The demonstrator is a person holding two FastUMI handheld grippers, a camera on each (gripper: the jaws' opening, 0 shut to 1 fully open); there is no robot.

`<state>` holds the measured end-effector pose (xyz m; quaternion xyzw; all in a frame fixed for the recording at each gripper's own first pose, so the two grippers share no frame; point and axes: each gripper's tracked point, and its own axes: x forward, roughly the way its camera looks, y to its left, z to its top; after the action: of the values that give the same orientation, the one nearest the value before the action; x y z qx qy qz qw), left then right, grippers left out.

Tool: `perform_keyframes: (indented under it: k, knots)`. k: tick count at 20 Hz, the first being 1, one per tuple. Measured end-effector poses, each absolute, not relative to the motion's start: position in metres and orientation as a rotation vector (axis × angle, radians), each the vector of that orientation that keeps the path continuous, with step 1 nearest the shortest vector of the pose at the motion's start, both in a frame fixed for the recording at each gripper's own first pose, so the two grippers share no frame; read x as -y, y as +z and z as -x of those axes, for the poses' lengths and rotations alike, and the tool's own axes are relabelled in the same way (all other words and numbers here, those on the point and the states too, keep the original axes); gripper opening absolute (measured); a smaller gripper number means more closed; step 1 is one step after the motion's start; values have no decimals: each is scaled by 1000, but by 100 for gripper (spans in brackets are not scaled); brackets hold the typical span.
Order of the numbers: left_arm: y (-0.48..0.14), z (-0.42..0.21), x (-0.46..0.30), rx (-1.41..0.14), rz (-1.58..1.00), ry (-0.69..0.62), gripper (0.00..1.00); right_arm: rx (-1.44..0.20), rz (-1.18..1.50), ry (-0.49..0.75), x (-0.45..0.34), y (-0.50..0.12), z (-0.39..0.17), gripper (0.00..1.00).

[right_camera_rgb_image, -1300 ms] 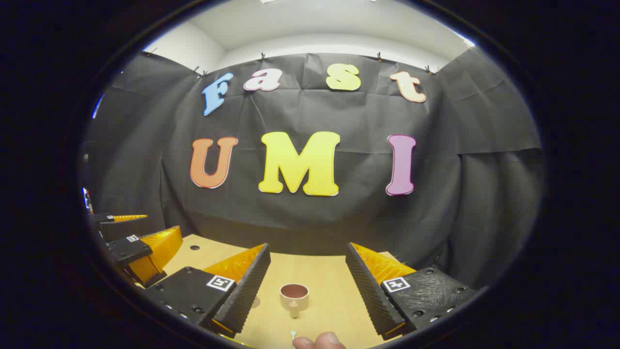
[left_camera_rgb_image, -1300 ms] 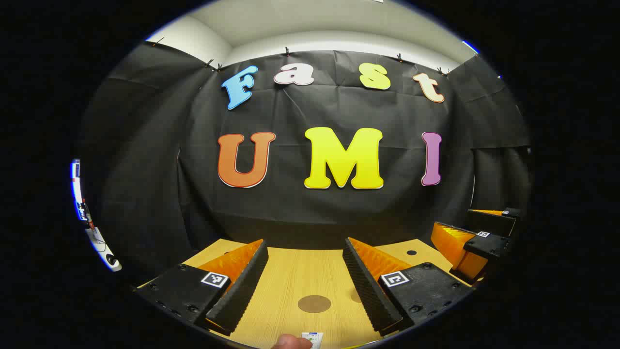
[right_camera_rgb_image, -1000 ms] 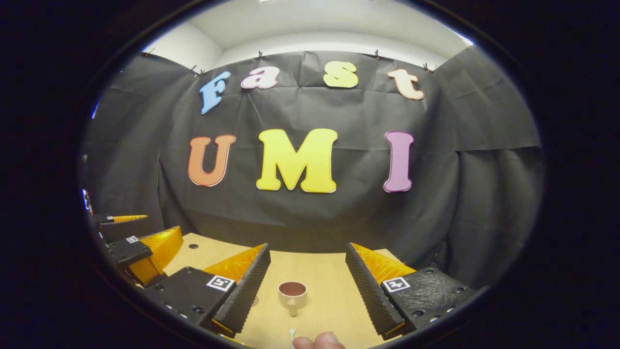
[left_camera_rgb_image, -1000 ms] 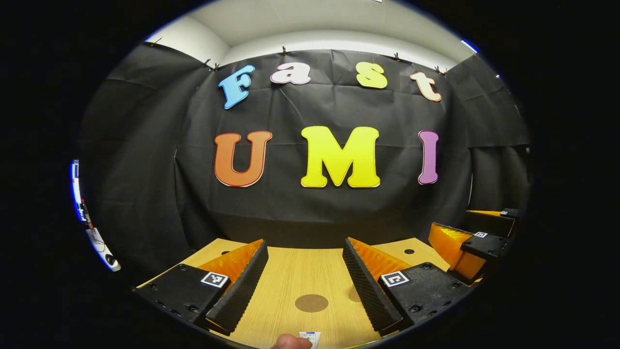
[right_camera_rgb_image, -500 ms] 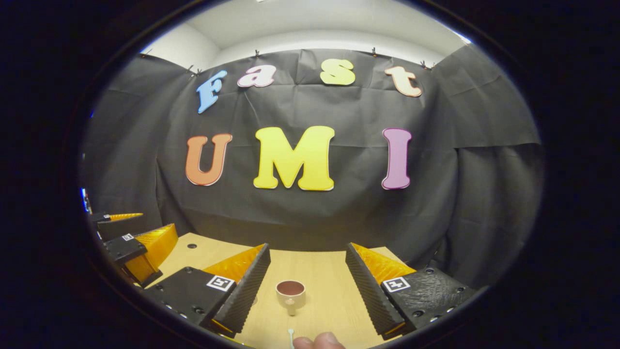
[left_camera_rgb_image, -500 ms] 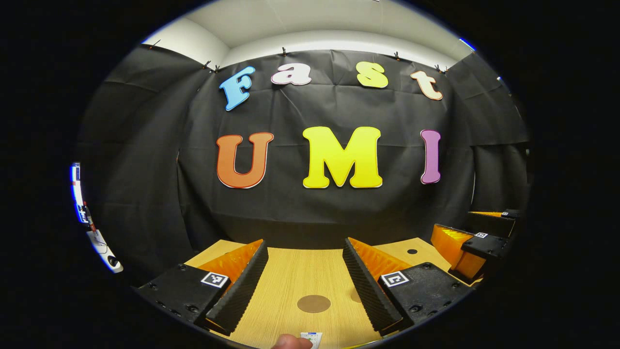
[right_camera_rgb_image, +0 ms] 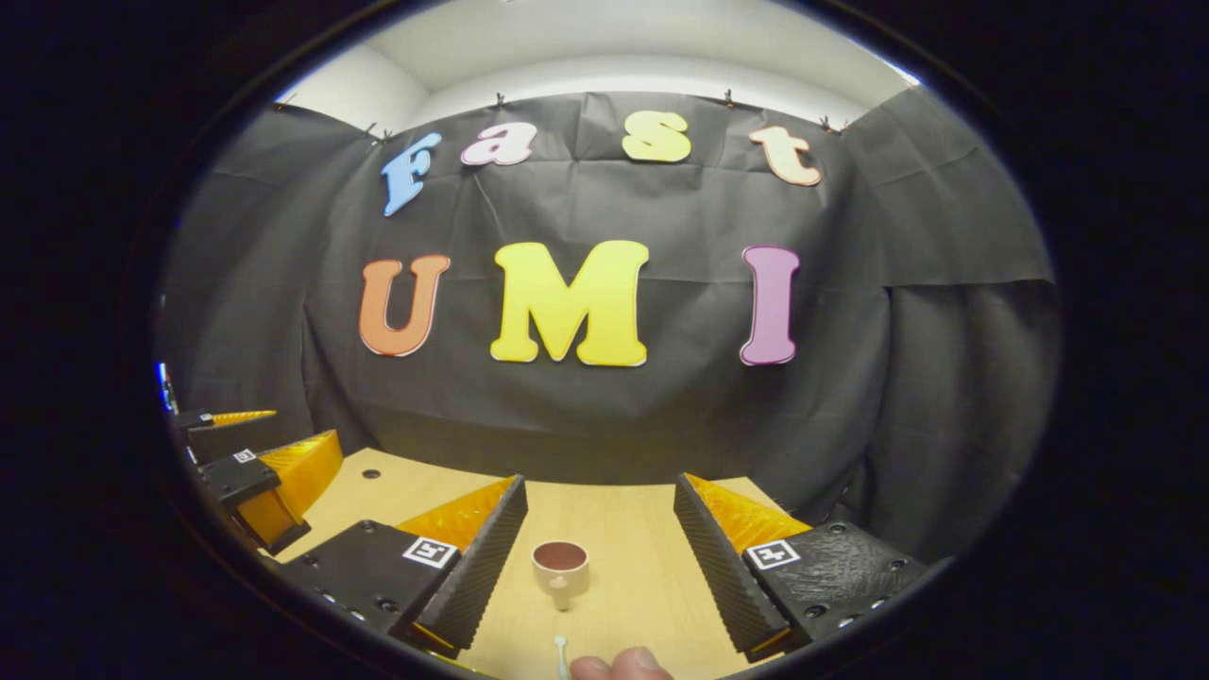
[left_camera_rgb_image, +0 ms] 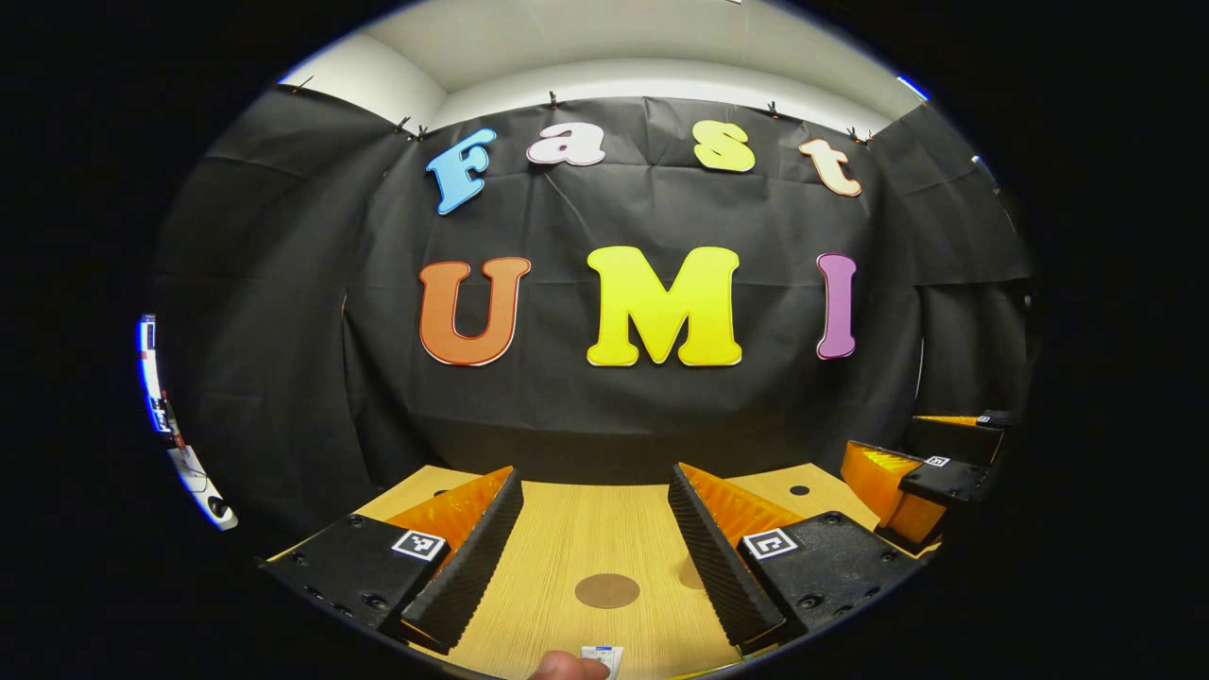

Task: Put the toothbrush and toothpaste on the desktop into the cup, then pick up the cup and place it on the coaster on the desktop.

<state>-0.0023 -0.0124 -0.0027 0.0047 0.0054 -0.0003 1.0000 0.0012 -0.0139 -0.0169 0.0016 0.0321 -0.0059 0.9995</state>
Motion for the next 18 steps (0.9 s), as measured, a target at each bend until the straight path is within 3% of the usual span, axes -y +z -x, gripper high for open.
perform_keyframes:
  k: [6,10,11,16,18]
  knots:
    - [-36,7,16,-100,-7,-19,98,-171,7,20,10,-53,1,98]
    - [-77,21,15,-212,-17,-27,99,-314,17,45,8,-100,10,93]
    - [-88,25,17,-246,-11,-32,99,-349,13,53,7,-110,14,99]
    - [-140,52,25,-403,0,-63,99,-536,18,88,2,-166,34,93]
    - [-158,61,24,-460,19,-65,99,-612,23,94,-1,-186,43,96]
